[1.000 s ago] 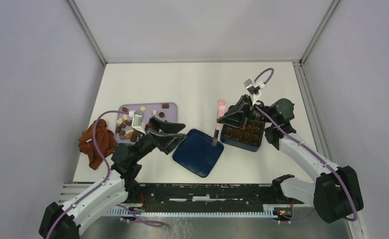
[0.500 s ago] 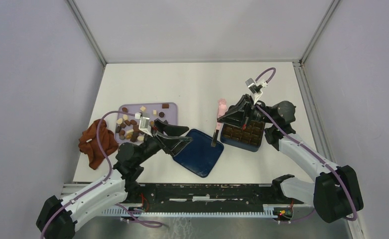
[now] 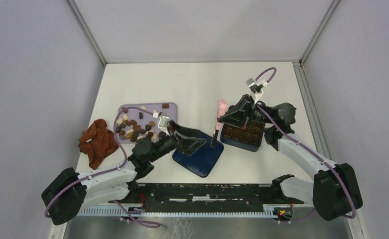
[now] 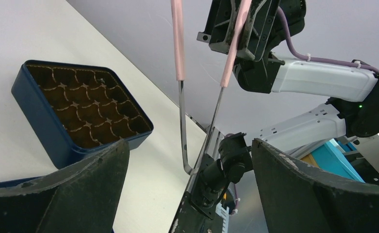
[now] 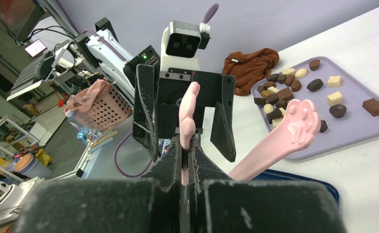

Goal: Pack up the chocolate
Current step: Adjust the clamp, then pick up the fake chocolate from the plate.

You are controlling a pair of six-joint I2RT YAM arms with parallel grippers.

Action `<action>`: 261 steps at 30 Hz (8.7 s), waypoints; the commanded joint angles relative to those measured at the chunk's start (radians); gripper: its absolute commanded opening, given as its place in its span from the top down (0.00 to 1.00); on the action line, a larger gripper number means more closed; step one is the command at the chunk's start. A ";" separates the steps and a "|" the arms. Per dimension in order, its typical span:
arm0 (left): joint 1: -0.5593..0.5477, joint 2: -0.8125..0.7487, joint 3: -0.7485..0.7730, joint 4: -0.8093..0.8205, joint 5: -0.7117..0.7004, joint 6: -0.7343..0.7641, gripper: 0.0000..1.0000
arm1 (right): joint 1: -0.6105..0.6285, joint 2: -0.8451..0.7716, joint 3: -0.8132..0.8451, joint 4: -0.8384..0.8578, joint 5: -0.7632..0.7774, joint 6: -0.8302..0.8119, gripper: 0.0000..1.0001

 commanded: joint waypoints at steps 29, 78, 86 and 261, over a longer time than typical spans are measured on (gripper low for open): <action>-0.095 0.477 0.186 0.631 -0.009 -0.100 0.19 | 0.014 -0.022 0.017 0.171 0.015 0.134 1.00; -0.163 0.501 0.197 0.711 -0.117 0.055 0.39 | 0.013 -0.032 0.011 0.143 0.025 0.112 1.00; -0.163 0.471 0.233 0.603 -0.122 0.065 0.40 | 0.012 -0.037 0.010 0.131 0.024 0.101 1.00; 0.488 0.688 1.056 -2.003 -0.281 0.583 0.57 | -0.195 -0.016 0.102 -1.050 -0.069 -1.157 0.32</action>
